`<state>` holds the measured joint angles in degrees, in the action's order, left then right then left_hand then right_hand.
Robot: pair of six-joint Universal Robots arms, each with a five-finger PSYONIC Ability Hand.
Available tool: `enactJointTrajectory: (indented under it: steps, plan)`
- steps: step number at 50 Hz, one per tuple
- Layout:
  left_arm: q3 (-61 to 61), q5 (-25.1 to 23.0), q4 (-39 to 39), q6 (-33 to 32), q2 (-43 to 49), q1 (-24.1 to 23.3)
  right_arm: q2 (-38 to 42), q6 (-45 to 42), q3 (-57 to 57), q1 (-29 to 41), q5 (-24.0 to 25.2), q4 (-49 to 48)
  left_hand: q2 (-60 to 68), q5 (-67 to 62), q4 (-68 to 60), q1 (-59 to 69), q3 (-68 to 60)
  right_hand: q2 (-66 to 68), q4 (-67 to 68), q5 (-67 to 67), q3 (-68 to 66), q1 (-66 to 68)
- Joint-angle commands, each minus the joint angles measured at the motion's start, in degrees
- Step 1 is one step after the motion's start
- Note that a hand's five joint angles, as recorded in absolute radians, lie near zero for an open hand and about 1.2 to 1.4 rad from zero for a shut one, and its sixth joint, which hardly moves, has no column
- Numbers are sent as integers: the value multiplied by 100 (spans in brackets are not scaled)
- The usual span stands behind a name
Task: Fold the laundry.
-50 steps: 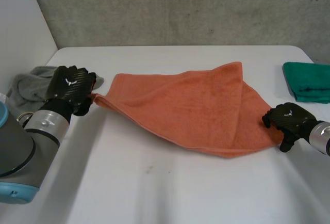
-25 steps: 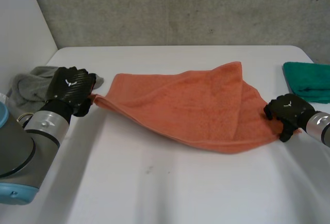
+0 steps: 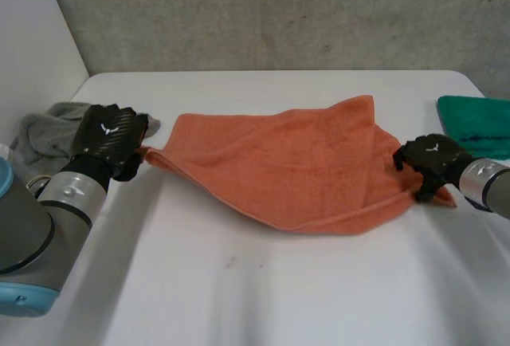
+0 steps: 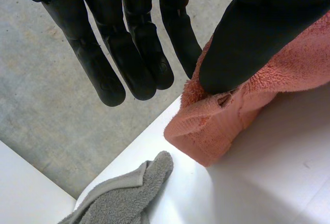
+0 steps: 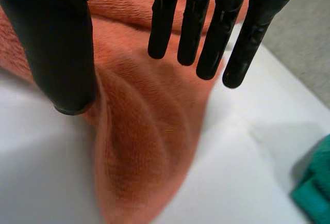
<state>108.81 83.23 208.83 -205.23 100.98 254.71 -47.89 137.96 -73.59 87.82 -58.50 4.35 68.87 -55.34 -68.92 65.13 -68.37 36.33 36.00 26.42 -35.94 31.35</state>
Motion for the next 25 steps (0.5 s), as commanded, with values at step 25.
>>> enactJointTrajectory:
  steps: [25]
  plan:
    - [18, 18, -729, -17, -544, 26, -1178, -165, -348, -46, -233, 759, 1113, -1466, -1108, 1487, -1163, 4367, 4400, 4358, -4406, 4865]
